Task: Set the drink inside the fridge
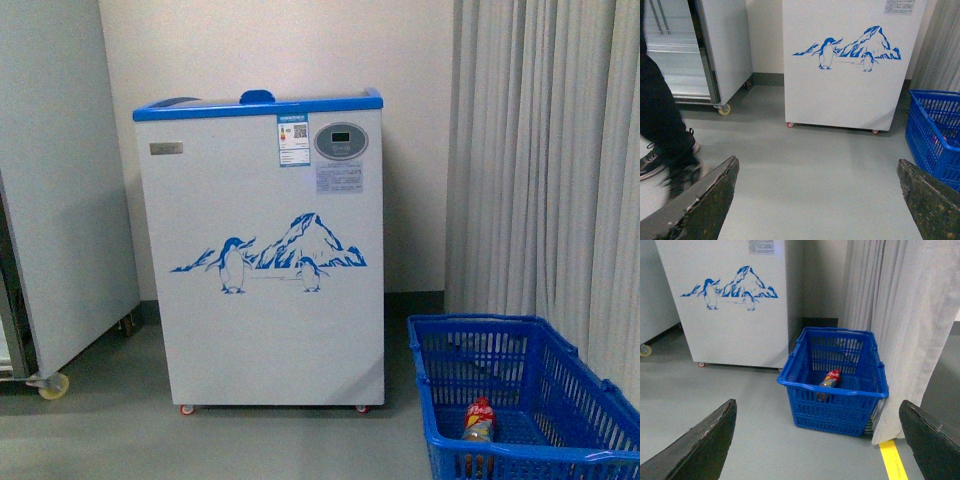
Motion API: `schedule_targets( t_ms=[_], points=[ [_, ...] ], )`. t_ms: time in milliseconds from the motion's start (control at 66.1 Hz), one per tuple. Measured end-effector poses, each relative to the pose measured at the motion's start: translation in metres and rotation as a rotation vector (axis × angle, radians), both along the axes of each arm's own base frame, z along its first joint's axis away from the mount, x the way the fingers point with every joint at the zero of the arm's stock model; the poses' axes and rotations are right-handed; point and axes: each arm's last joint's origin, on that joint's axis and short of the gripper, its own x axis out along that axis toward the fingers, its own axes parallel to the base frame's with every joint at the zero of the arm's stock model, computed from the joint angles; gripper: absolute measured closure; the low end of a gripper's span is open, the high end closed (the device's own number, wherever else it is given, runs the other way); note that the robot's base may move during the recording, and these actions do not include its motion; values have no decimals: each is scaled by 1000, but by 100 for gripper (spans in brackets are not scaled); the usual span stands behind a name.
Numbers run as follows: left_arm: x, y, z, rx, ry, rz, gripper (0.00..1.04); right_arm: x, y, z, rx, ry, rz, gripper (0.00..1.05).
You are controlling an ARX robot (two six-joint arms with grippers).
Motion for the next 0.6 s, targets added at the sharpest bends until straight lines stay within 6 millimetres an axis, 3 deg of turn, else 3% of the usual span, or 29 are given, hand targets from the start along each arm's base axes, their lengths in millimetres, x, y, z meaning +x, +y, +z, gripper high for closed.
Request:
schedule_targets(
  t_ms=[605],
  points=[
    [0,0,0,0,0,0,8,0,0,0,0,0,0,8]
  ],
)
